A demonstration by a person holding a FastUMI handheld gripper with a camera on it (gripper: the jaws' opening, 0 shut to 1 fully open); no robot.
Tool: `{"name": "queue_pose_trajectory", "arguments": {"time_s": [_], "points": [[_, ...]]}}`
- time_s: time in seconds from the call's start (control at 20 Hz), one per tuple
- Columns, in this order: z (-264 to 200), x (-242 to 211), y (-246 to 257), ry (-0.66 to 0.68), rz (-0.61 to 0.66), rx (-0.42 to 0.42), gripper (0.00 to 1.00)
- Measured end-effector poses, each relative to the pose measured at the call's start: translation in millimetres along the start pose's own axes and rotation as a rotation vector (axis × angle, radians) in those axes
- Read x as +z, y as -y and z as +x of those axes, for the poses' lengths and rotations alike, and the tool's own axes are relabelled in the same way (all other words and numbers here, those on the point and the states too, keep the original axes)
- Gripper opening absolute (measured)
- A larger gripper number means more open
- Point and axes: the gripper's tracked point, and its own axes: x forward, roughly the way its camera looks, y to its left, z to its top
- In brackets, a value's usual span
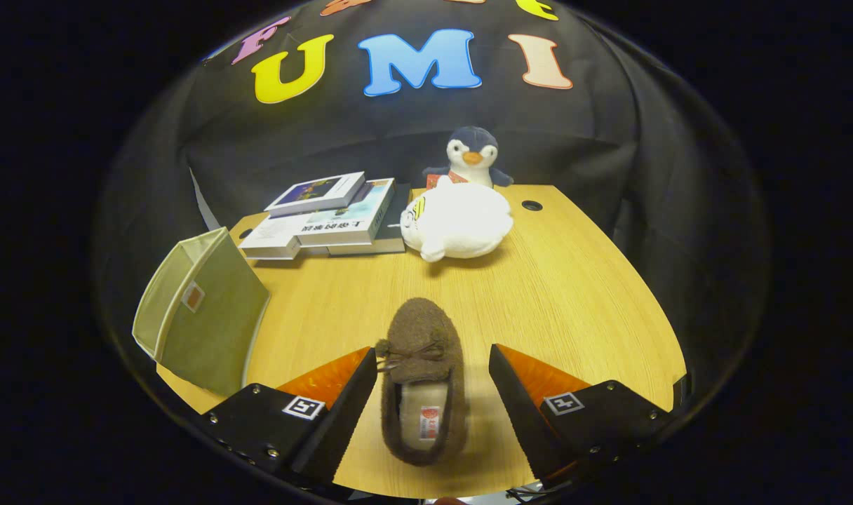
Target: Open the storage box then place both shoes into the box .Put the left shoe in first, then the right shoe, with the right side of both shoes facing outward in a uniform manner.
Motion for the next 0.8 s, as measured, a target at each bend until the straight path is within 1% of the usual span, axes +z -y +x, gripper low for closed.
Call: {"name": "queue_pose_trajectory", "arguments": {"time_s": [0.2, 0.35, 0.45, 0.5, 0.55, 0.6, 0.65, 0.7, 0.75, 0.8], "points": [[17.1, -26.9, 17.1, -0.067, -0.006, 0.003, 0.98], [28.4, -44.6, 22.9, -0.131, -0.035, 0.01, 0.97], [34.9, -54.5, 23.4, -0.167, -0.057, 0.022, 0.95], [37.2, -59.1, 21.8, -0.189, -0.058, 0.03, 0.91], [40.5, -61.5, 20.3, -0.198, -0.055, 0.042, 0.88], [39.6, -60.0, 16.4, -0.201, -0.038, 0.058, 0.88], [40.2, -60.0, 13.0, -0.204, -0.023, 0.07, 0.72], [40.7, -59.7, 10.8, -0.206, -0.012, 0.075, 0.64], [41.0, -59.7, 8.4, -0.208, -0.005, 0.08, 0.49], [40.8, -59.5, 8.5, -0.21, 0.0, 0.069, 0.42]]}}
